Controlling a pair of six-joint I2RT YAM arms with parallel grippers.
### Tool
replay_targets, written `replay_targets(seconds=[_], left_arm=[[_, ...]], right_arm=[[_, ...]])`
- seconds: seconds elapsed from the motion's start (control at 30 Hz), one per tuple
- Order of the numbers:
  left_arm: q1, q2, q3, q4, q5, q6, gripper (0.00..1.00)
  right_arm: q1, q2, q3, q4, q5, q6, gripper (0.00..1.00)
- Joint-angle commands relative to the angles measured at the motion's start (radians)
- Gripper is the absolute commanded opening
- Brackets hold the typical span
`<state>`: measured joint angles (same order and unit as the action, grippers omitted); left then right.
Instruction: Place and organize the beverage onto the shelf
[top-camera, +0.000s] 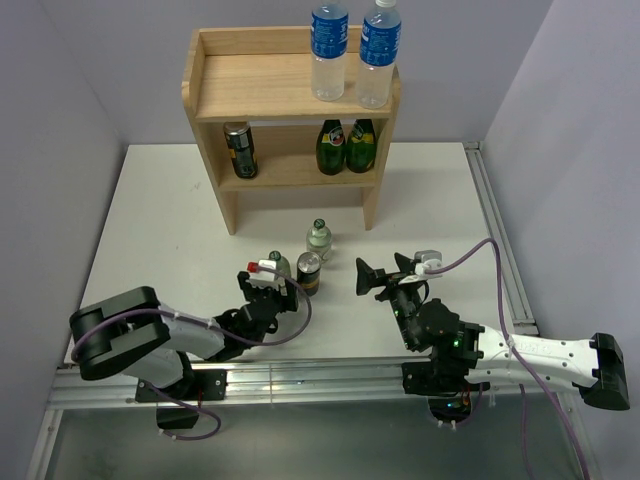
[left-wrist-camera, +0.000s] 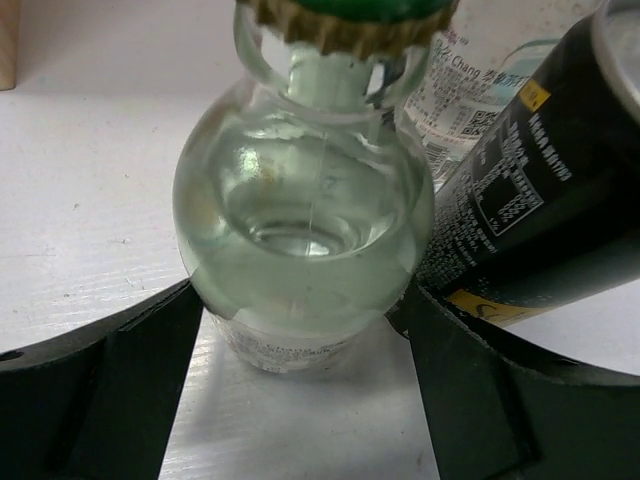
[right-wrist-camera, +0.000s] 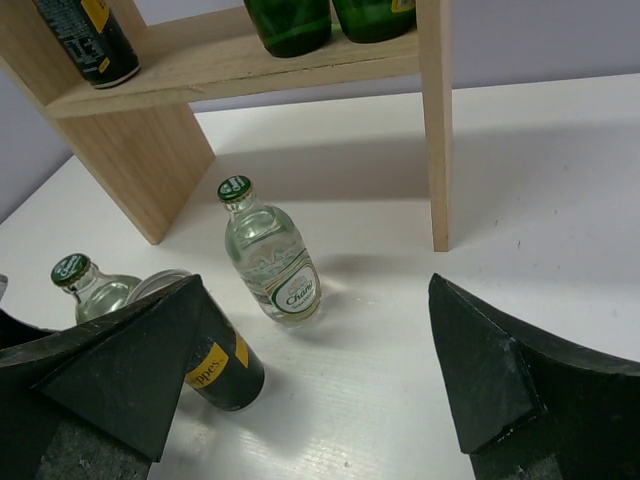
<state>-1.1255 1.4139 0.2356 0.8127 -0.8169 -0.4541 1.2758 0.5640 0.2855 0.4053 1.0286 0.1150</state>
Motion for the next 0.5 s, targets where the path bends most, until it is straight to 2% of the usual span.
replay_targets(seconds=[0.0,0.33,0.47], left_arm=[[0.015,0.057,0.027,0.131,-0.010,0.026,0.88],[0.052,0.164,0.030,0.289,-0.011,0.072,0.83],[0.064,0.220,0.040,0.355,-0.021,0.089,0.79]], right_arm=[[-0.009,-0.007,-0.008,0.023,0.002,0.022,1.00],[-0.013,0.010,-0.005,0.026,-0.007,0.028,1.00],[-0.015,0.010,-0.005,0.026,-0.010,0.029,1.00]])
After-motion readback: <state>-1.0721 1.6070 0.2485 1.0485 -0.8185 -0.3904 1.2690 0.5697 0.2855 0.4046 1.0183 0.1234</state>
